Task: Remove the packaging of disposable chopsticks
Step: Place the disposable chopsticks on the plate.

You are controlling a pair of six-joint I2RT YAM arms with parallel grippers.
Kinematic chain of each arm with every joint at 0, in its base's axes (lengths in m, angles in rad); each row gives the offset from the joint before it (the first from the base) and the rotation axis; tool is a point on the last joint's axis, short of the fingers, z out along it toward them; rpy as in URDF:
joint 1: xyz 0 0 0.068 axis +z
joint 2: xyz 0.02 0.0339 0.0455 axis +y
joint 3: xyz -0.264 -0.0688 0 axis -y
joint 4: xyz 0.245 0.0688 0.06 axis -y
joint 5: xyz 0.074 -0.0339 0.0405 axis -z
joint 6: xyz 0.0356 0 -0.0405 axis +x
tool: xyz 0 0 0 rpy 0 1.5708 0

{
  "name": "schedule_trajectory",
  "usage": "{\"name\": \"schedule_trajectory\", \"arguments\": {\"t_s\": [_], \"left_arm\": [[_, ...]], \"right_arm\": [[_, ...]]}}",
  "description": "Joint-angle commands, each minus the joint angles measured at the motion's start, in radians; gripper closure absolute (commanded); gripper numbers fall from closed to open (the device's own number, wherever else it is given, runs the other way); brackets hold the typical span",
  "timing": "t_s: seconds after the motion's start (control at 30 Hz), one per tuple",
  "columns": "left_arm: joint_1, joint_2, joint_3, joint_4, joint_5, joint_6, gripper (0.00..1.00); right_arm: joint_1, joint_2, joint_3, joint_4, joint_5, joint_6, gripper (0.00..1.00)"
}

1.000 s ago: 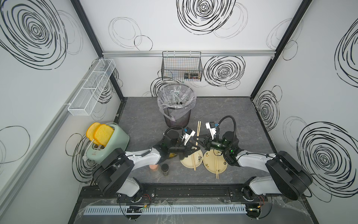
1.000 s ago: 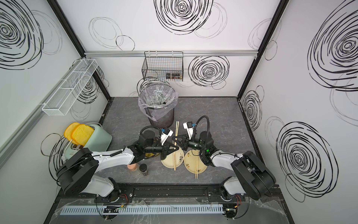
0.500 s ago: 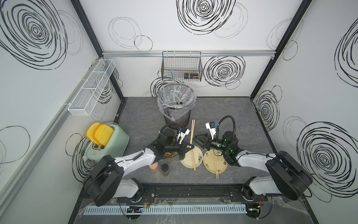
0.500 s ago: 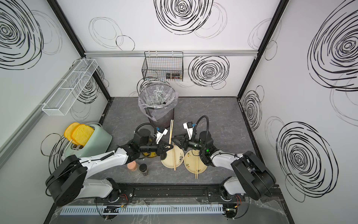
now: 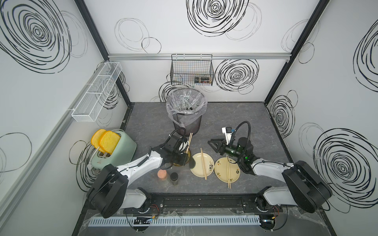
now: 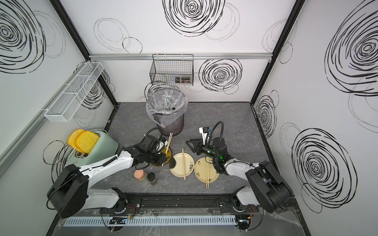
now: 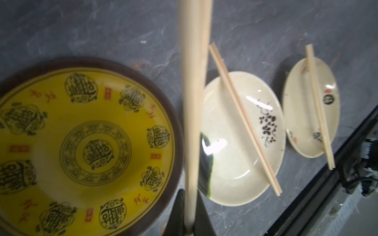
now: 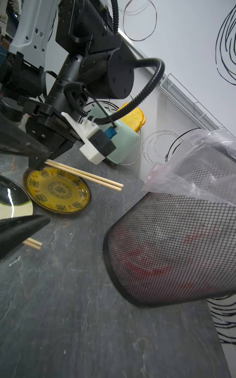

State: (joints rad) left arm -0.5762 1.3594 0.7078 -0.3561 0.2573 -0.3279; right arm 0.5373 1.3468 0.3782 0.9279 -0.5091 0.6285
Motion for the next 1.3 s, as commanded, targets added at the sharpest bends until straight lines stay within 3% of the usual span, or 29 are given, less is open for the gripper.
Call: {"name": "schedule_trajectory", "arguments": {"t_s": [0.0, 0.7, 0.73, 1.27], "left_arm": [[-0.002, 0.014, 0.005, -0.066, -0.093, -0.046, 1.00], [0.009, 0.151, 0.128, -0.194, -0.274, -0.023, 0.98], [0.009, 0.156, 0.134, -0.200, -0.280, -0.019, 0.93], [-0.013, 0.226, 0.167, -0.240, -0.301, -0.011, 0.84]], "right_arm": [[-0.013, -0.025, -0.015, -0.003, 0.023, -0.005, 0.51], [-0.030, -0.054, -0.015, -0.016, 0.001, 0.002, 0.51], [-0.030, -0.054, -0.015, -0.017, 0.001, 0.003, 0.50], [-0.031, -0.046, -0.012, -0.013, -0.004, 0.009, 0.50]]}}
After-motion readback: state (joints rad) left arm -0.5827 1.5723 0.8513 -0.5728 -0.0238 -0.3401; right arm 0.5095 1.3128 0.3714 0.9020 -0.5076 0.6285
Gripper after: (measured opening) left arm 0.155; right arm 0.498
